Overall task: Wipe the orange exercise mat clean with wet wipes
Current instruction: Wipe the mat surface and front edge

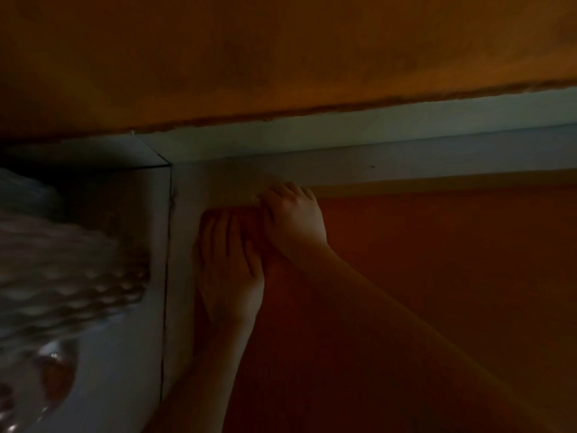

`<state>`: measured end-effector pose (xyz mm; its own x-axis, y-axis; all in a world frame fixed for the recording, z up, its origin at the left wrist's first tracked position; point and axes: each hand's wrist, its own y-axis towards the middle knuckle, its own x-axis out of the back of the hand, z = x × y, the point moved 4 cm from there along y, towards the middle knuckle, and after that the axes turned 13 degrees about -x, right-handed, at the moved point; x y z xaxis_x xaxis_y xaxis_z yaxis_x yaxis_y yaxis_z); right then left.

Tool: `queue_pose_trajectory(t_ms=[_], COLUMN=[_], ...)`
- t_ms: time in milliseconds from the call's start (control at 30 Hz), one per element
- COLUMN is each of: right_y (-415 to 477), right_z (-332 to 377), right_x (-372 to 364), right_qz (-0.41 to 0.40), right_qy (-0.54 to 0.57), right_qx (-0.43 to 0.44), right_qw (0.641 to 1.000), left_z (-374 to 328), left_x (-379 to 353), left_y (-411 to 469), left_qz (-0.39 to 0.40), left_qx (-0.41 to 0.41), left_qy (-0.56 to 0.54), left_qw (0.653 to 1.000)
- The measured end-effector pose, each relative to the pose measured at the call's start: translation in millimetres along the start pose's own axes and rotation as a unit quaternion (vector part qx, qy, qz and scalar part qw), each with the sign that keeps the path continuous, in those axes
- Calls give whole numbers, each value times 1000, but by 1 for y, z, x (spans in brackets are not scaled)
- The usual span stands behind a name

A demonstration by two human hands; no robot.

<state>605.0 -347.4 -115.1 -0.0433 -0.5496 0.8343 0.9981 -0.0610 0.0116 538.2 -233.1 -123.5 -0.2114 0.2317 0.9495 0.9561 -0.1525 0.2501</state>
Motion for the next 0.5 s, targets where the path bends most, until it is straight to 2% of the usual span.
queue_pose_trajectory(t_ms=[100,167,500], right_y=[5,10,0], right_z=[-4,-17,-115], right_x=[8,16,85], right_qz=[84,109,115], right_qy=[-32,-73,-151], right_qx=[11,19,-24], right_qw=[996,991,982], left_z=[-1,-4,-7], left_x=[0,0,-1], left_y=[1,1,7], left_qz=[-2,-1,38], left_qx=[-8,-21,-31], left_qy=[8,16,40], left_qw=[1000,1000,998])
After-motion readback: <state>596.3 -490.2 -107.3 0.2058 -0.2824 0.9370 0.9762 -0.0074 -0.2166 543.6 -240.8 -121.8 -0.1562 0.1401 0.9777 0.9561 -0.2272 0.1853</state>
